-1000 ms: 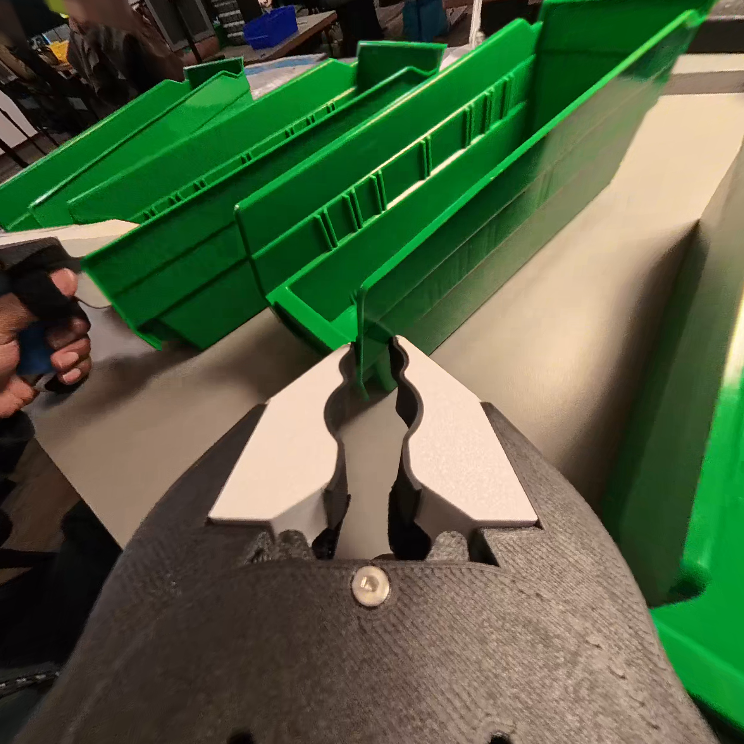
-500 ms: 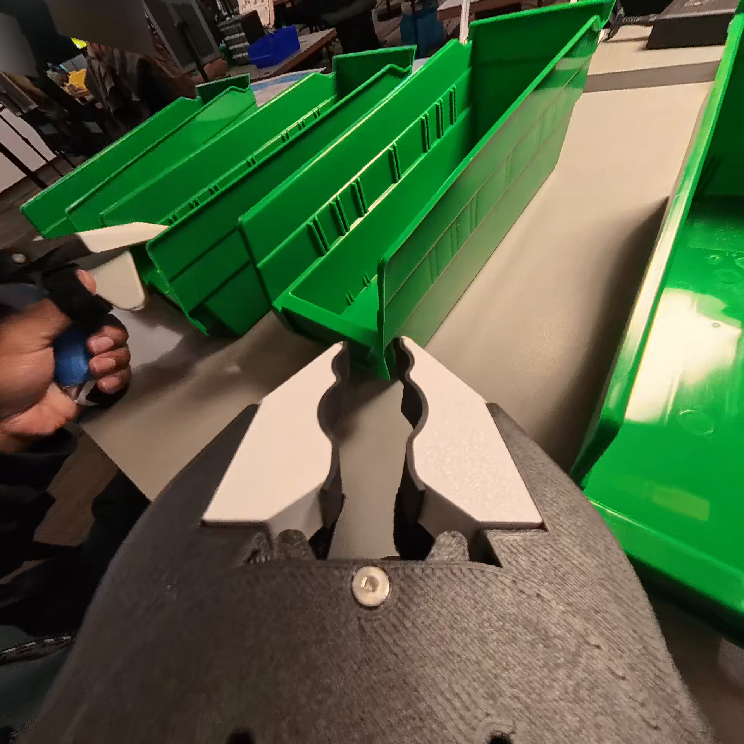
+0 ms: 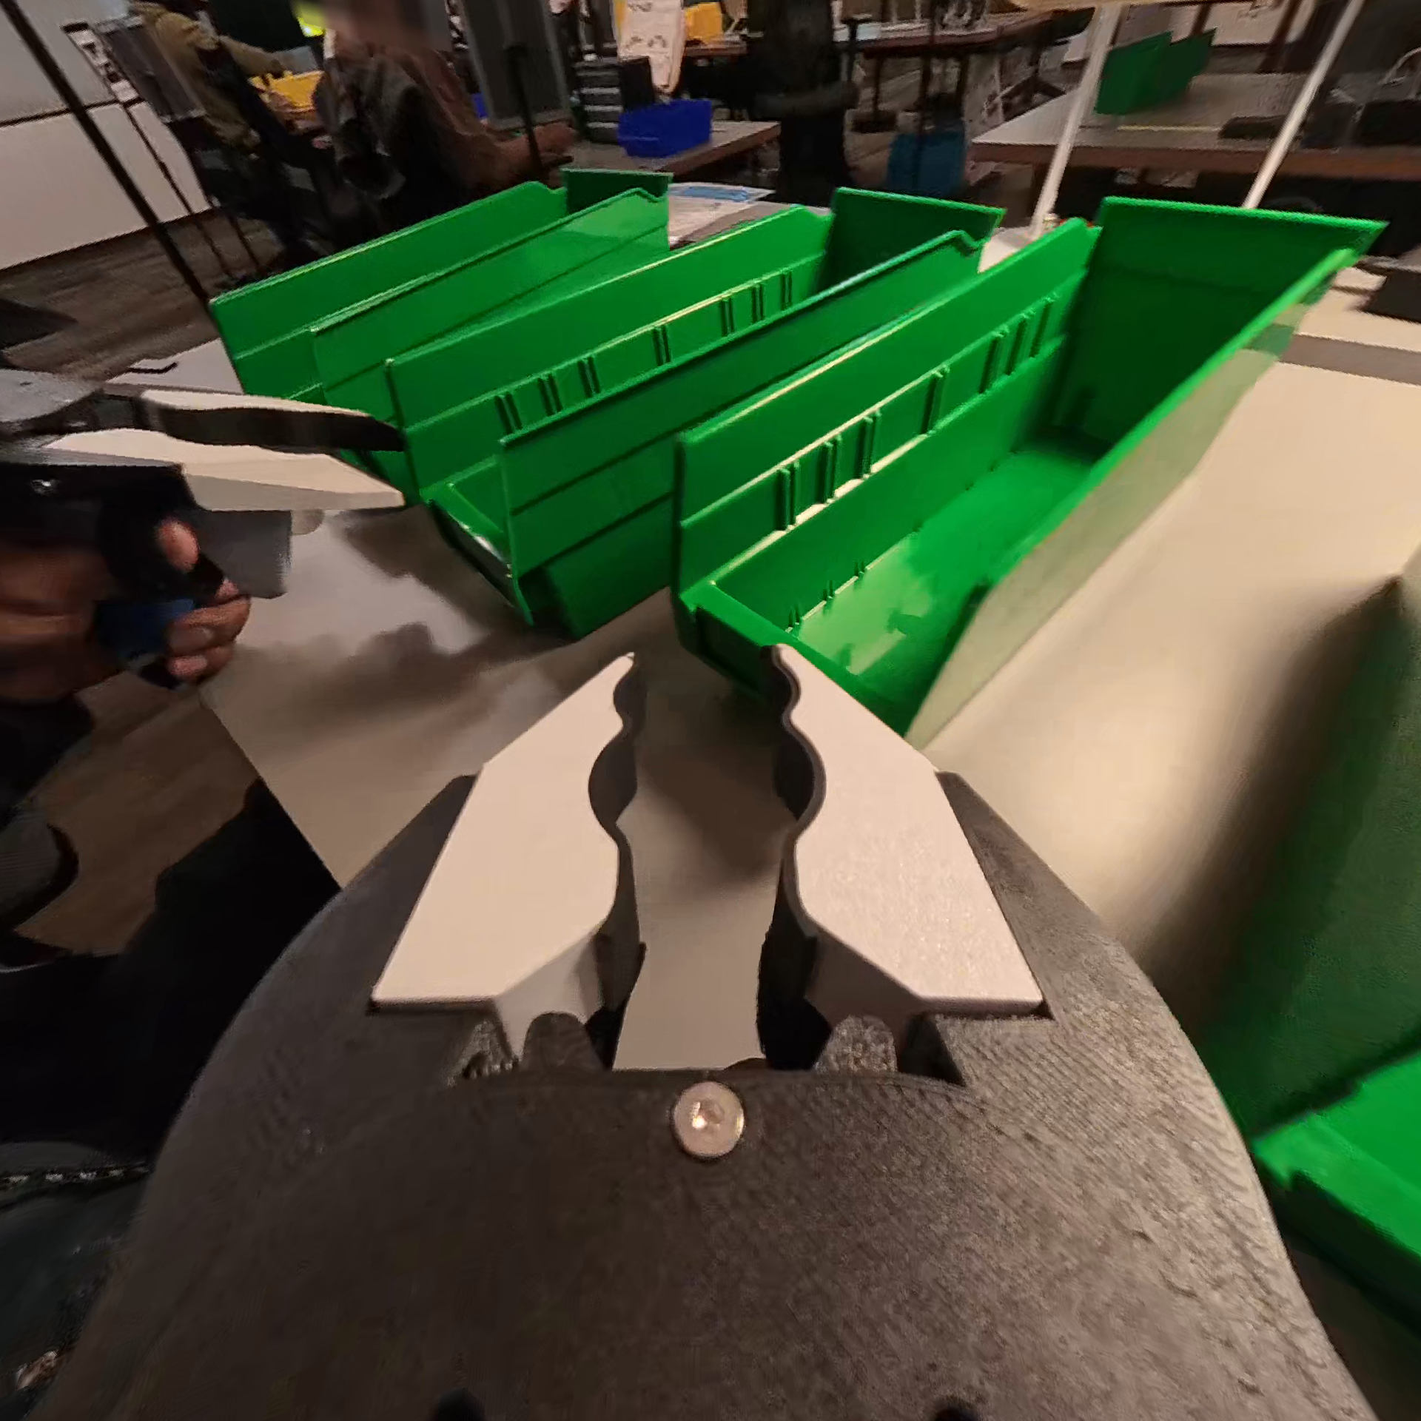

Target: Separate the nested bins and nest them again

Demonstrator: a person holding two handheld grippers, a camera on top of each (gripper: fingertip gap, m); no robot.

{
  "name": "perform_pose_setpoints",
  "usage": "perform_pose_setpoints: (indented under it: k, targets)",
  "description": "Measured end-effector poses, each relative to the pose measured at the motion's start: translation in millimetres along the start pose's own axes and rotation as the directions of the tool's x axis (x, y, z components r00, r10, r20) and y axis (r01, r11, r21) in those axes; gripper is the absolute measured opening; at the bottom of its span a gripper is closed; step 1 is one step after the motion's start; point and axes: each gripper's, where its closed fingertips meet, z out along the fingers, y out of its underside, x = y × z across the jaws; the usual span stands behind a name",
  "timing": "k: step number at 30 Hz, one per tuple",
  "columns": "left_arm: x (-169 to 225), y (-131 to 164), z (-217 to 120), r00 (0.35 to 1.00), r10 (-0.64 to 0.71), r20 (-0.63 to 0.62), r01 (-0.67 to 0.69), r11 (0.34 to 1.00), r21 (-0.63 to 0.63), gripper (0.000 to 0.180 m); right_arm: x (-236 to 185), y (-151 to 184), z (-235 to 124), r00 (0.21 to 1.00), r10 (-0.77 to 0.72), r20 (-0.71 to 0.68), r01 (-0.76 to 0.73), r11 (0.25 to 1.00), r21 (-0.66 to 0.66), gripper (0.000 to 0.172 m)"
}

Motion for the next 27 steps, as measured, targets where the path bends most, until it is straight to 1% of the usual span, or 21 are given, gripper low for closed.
perform_pose_setpoints:
  k: [4,7,11,16,20,22,27]
  targets:
    - [-5,2,17,0.998,0.04,0.056,-0.037,0.998,-0.058,0.068,-17,-9,24,0.998,-0.031,0.05,0.031,1.0,0.004,0.034]
    - [9,12,27,1.0,0.001,0.029,0.002,0.994,-0.113,0.064,-33,-13,38,0.994,-0.043,0.097,0.043,0.999,0.003,0.035]
    - [22,9,23,1.0,-0.004,0.022,0.005,0.997,-0.075,0.065,-51,-9,54,0.989,-0.042,0.143,0.044,0.999,-0.014,0.034]
    - [22,9,22,0.999,-0.04,0.011,0.041,0.997,-0.07,0.064,-54,0,77,0.992,-0.015,0.127,0.024,0.997,-0.076,0.029]
    - [19,10,27,0.999,-0.037,0.014,0.038,0.995,-0.089,0.063,-54,0,91,0.995,0.018,0.098,-0.008,0.995,-0.101,0.016]
    - [16,10,30,0.999,-0.026,0.022,0.028,0.995,-0.097,0.063,-52,0,95,0.997,0.025,0.076,-0.017,0.995,-0.102,0.015]
    - [13,7,29,0.999,-0.05,0.009,0.051,0.996,-0.079,0.063,-56,1,91,0.995,0.032,0.094,-0.024,0.996,-0.086,0.016]
